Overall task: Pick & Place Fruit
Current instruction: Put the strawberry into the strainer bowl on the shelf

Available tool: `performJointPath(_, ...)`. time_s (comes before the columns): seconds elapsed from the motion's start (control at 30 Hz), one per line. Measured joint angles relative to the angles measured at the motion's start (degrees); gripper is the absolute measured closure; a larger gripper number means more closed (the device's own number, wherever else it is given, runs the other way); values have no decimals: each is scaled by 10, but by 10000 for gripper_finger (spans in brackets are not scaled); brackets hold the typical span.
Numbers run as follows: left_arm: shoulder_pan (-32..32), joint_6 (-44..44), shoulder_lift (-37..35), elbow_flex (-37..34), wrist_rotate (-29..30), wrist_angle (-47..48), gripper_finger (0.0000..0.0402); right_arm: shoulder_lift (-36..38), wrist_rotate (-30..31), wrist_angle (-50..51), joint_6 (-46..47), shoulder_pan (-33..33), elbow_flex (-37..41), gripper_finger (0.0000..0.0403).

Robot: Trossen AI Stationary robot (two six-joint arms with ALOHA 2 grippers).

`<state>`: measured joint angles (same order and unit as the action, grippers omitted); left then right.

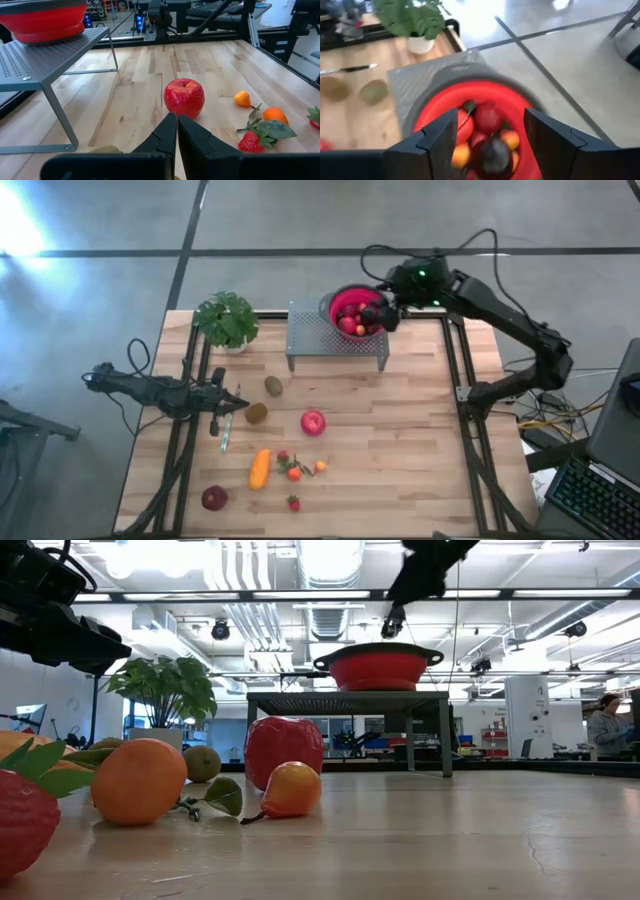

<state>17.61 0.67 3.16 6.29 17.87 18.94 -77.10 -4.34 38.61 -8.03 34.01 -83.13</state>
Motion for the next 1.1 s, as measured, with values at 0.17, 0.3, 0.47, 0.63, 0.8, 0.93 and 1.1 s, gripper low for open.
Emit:
performJointPath(0.17,0,0,0,0,0,0,380,58,0,50,4,-38,39,223)
performJointPath(0.3,0,0,0,0,0,0,380,108,-2,60,4,-78,114,259)
performJointPath(0.47,0,0,0,0,0,0,380,186,-2,62,15,-126,215,307)
performJointPath(0.63,0,0,0,0,0,0,380,270,-2,59,32,-166,297,352)
performJointPath(0.8,0,0,0,0,0,0,380,351,-4,56,36,-186,354,387)
performJointPath(0.93,0,0,0,0,0,0,381,407,-9,44,36,-195,389,393)
performJointPath(1.1,0,0,0,0,0,0,381,453,-63,28,42,-195,423,394)
